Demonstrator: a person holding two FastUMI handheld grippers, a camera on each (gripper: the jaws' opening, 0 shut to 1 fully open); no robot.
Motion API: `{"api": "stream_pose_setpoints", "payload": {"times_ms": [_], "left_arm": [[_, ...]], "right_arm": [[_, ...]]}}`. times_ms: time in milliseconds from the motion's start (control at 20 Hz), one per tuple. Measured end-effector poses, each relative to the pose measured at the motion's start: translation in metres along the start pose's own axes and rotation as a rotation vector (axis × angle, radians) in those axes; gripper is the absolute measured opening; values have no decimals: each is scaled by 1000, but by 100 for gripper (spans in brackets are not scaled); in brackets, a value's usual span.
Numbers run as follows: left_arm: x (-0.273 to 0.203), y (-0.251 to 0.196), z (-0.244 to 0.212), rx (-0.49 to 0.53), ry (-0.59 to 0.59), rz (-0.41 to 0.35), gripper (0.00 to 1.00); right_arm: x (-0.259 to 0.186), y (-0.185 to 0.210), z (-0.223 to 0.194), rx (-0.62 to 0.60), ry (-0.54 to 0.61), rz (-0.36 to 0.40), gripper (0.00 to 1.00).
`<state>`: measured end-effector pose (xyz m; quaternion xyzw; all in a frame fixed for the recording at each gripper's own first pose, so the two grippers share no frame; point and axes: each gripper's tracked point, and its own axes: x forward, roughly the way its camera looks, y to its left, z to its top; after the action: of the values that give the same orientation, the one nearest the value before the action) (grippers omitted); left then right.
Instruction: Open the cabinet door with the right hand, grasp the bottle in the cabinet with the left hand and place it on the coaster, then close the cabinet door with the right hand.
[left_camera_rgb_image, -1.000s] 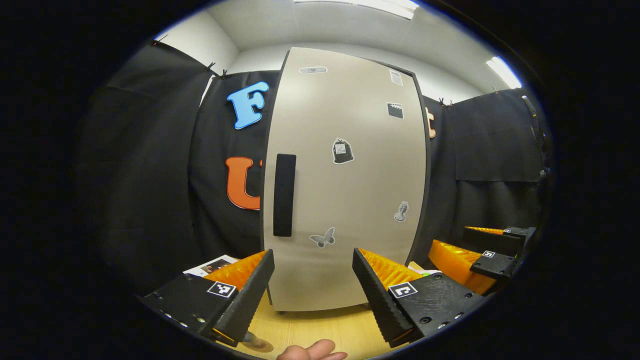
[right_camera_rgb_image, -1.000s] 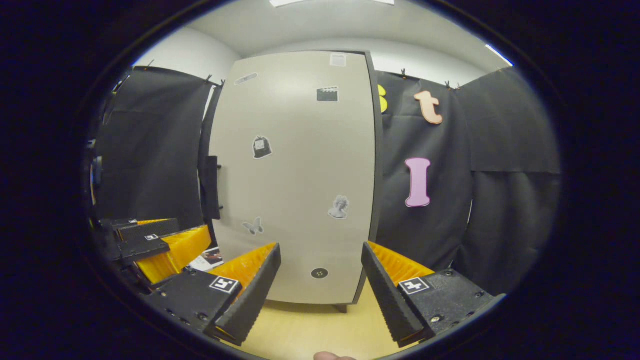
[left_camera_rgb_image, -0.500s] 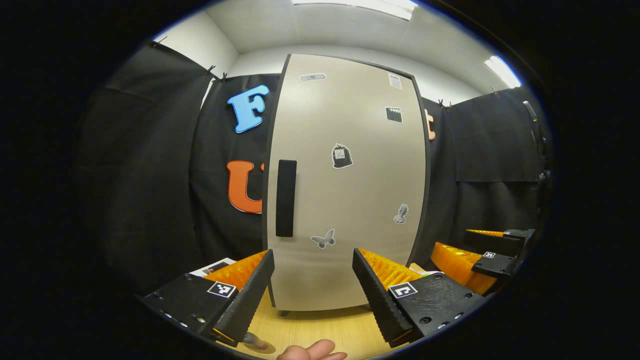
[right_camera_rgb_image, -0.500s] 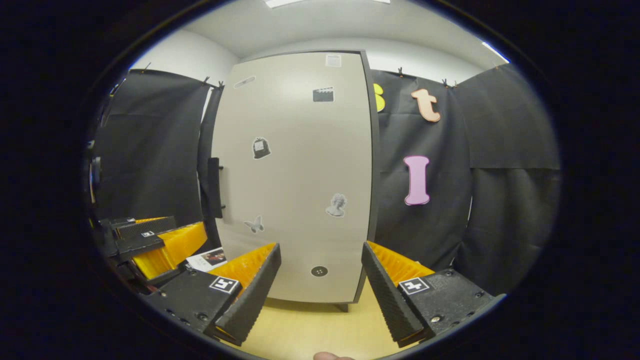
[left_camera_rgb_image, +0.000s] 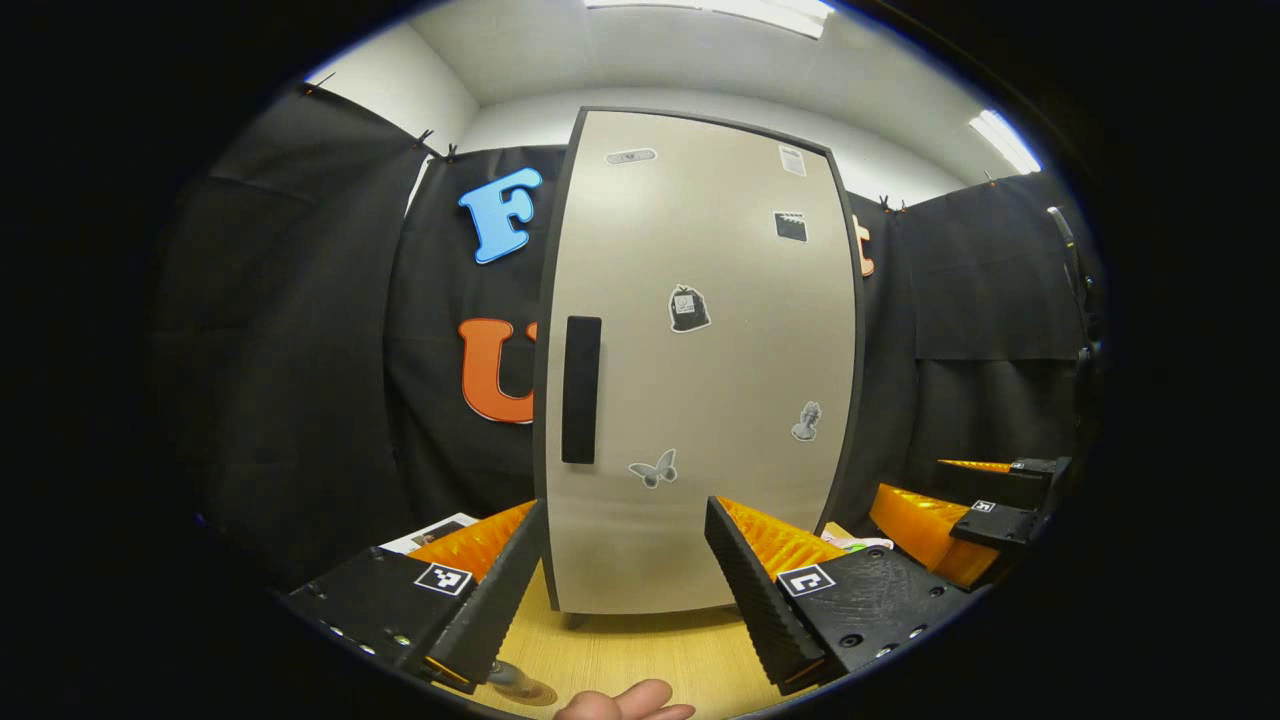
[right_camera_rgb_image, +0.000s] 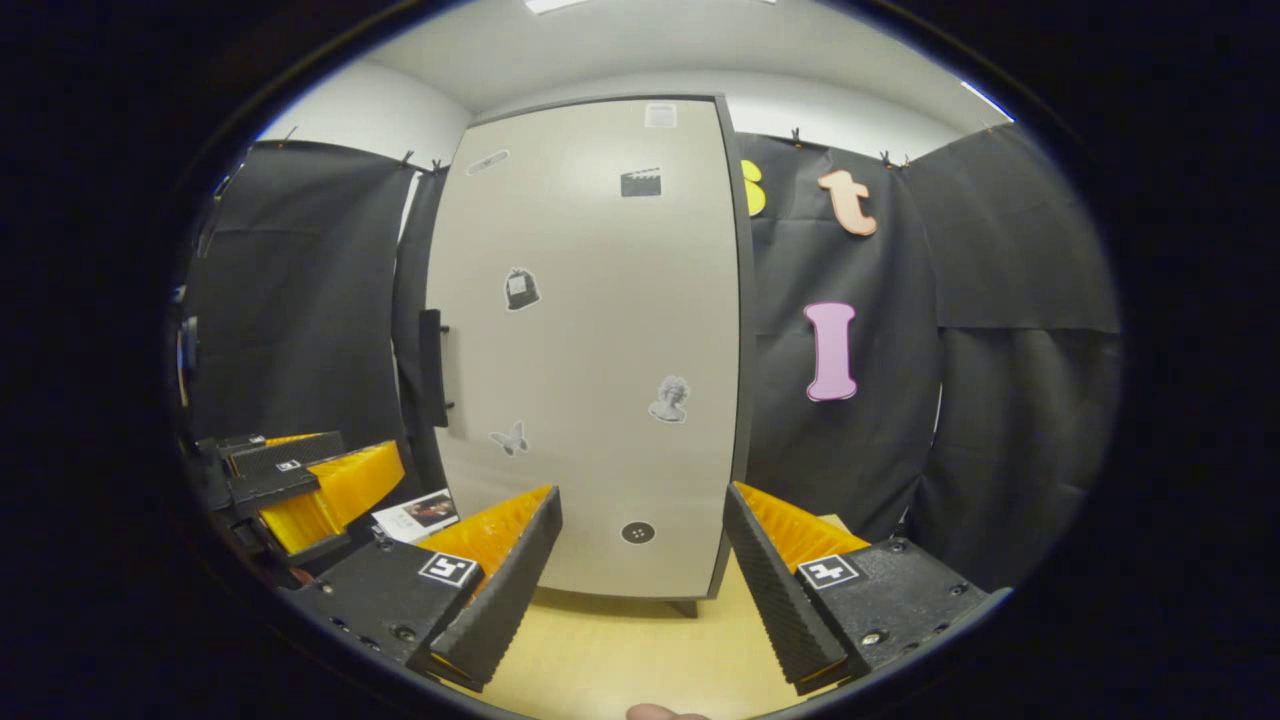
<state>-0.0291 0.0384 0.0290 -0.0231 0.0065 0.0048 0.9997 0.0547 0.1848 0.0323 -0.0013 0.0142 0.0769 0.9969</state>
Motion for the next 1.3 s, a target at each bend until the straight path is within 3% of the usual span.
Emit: {"api": "stream_pose_setpoints", "payload": {"times_ms": [700,950,1300], "left_arm": [[1,-4,0,1,6,-15,95],[0,9,6,22,-32,51,95],[2,11,12,5,-60,63,95]], "right_arm": [[0,0,0,-8,6,-7,100],[-10,-2,21,-30,-89,-25,100],[-11,-7,24,-17,-114,-49,100]]}}
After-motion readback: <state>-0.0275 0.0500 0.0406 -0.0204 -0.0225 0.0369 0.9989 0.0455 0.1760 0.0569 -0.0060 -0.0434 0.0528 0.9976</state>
